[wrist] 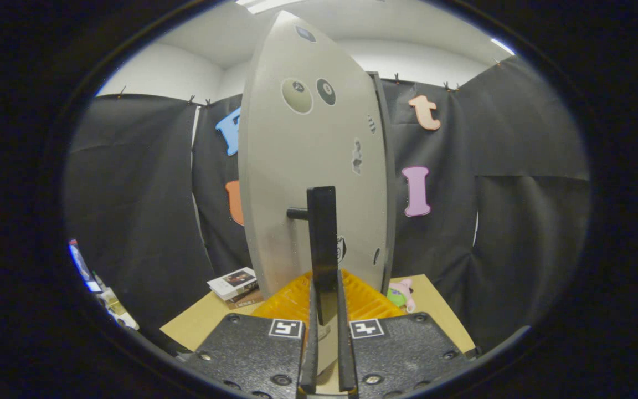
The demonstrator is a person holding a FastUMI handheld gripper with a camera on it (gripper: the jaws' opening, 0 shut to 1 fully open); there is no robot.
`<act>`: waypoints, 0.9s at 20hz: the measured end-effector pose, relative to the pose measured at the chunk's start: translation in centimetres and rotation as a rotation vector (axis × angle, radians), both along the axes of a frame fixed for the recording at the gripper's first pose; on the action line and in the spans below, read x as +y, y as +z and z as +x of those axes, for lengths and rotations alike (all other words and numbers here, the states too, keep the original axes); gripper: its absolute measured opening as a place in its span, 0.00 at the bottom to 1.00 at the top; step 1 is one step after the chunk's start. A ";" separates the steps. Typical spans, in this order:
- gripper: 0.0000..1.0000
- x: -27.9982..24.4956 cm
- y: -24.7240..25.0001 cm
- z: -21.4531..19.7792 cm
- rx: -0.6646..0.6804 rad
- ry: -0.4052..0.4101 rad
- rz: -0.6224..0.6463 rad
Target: Open the shoe cabinet door, grab the shoes and put them into the shoe cabinet, then close the shoe cabinet door.
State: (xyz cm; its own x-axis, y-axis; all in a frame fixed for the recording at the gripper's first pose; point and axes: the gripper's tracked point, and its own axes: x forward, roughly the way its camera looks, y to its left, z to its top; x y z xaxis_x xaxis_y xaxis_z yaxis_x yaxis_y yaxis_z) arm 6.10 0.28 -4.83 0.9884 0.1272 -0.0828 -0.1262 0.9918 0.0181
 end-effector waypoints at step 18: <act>0.04 -15.9 1.1 -0.2 0.013 -0.044 0.004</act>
